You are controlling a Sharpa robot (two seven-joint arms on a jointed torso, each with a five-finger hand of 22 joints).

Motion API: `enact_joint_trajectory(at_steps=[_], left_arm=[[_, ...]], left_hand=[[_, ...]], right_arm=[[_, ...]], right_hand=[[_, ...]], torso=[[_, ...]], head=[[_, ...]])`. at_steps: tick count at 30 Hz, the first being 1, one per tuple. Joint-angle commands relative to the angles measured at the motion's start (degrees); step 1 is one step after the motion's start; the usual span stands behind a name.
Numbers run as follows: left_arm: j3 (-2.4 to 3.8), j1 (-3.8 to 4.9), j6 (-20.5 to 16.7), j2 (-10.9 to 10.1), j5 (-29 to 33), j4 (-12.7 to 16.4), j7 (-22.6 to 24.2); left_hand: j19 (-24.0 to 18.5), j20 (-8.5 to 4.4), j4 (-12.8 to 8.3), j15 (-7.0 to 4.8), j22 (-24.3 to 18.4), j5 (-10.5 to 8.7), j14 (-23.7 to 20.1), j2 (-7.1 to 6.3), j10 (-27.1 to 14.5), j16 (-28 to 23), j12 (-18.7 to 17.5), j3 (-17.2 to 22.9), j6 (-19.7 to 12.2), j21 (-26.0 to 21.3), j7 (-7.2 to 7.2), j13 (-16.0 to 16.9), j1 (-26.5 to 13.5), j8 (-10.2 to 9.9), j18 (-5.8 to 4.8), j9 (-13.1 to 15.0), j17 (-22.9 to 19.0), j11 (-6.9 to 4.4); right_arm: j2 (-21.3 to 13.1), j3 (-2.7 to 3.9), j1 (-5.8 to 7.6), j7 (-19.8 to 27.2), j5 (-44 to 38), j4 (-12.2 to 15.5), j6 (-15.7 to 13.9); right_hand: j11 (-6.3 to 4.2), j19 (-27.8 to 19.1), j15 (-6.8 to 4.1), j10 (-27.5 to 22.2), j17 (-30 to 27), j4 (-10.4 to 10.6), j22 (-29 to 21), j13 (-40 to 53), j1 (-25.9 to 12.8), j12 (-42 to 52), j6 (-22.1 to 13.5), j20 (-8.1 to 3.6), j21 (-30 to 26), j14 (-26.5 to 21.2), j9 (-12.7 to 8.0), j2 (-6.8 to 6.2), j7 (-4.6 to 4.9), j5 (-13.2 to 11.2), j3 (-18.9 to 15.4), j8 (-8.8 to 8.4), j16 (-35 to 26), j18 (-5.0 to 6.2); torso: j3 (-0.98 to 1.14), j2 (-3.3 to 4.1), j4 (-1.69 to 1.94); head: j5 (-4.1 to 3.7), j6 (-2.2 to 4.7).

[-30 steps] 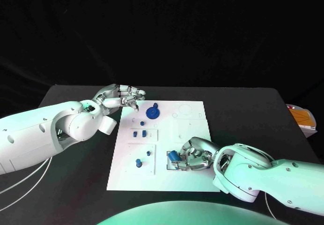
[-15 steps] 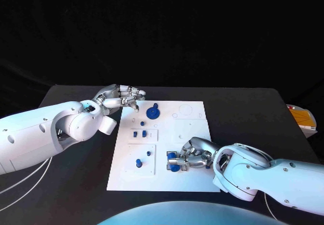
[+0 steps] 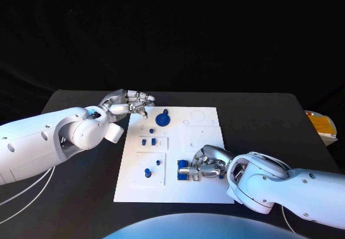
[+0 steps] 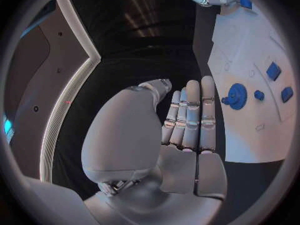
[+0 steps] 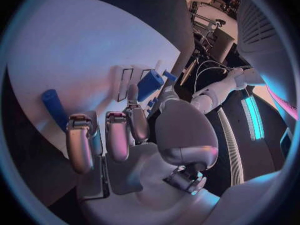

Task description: Assemble the parts on the task board

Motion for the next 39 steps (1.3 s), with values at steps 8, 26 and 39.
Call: enact_joint_trajectory(at_steps=[8,26,39], left_arm=[[0.02,0.02,0.89,-0.05,-0.22,0.11,0.20],[0.02,0.01,0.85,0.04,-0.22,0.11,0.18],[0.02,0.01,0.87,-0.09,-0.22,0.10,0.08]], left_hand=[[0.43,-0.17,-0.20,0.22,0.06,0.16,-0.09,0.22,-0.35,-0.23,-0.16,0.00,-0.36,0.24,0.21,-0.09,0.46,-0.18,0.34,0.10,-0.05,0.16],[0.46,-0.17,-0.23,0.24,0.15,0.14,-0.03,0.27,-0.38,-0.22,-0.16,0.08,-0.38,0.34,0.25,-0.12,0.37,-0.19,0.32,0.10,-0.07,0.19],[0.46,-0.17,-0.22,0.25,0.16,0.14,-0.03,0.28,-0.37,-0.22,-0.15,0.09,-0.38,0.35,0.25,-0.13,0.34,-0.19,0.32,0.10,-0.07,0.20]], right_arm=[[-1.27,-0.01,-0.06,3.35,-2.65,1.55,-0.13],[-0.41,-0.01,-0.05,2.40,-4.71,0.18,2.13],[-0.87,-0.01,0.04,2.60,-4.36,-1.29,2.16]], right_hand=[[-0.19,6.00,-0.47,0.56,7.49,-0.19,15.10,4.58,8.05,1.50,0.10,-0.37,0.26,4.64,-0.09,3.28,-0.28,0.72,-1.78,0.69,0.47,-0.39],[-0.35,6.00,-0.61,0.88,7.86,-0.31,15.10,4.98,14.92,1.86,0.27,-0.52,0.26,4.69,-0.76,5.06,-0.43,3.15,-4.32,0.60,0.60,-0.39],[-0.46,6.00,-0.69,1.39,8.00,-0.12,15.10,5.67,15.65,2.79,0.74,-0.58,0.26,4.72,-1.08,6.50,-0.54,5.41,-5.64,0.64,0.65,-0.39]], torso=[[0.04,0.00,-0.07],[-0.06,-0.03,0.04],[-0.03,-0.02,0.00]], head=[[0.07,0.02],[0.11,-0.18],[0.18,-0.15]])
